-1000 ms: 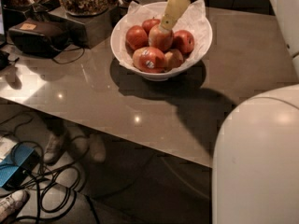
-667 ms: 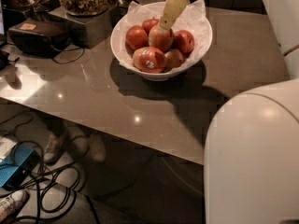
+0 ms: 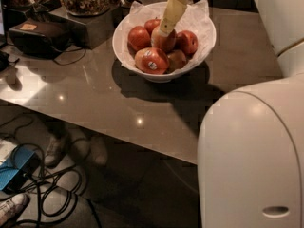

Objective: Pick apple from white bowl

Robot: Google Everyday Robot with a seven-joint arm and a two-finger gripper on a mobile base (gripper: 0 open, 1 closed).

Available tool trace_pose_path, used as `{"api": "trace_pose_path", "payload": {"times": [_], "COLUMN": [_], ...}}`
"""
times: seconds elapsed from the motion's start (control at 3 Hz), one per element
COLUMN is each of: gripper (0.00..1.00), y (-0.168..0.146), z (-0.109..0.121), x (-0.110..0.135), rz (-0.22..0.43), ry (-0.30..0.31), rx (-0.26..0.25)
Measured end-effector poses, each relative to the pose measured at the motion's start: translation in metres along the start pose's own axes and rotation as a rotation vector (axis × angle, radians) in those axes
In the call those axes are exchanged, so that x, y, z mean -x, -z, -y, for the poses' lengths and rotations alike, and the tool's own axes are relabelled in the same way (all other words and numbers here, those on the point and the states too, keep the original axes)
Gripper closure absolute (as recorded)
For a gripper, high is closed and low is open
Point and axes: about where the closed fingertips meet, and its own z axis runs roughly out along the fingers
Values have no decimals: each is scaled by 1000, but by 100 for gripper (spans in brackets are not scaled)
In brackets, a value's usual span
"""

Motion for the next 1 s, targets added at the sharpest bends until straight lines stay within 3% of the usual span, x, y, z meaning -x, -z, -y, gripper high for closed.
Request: {"api": "trace_pose_path", "payload": {"times": [1.0], "gripper": [39], "y": [-23], "z": [7], "x": [-5], "rz": [-22], "ry": [9], "rx": [17]}}
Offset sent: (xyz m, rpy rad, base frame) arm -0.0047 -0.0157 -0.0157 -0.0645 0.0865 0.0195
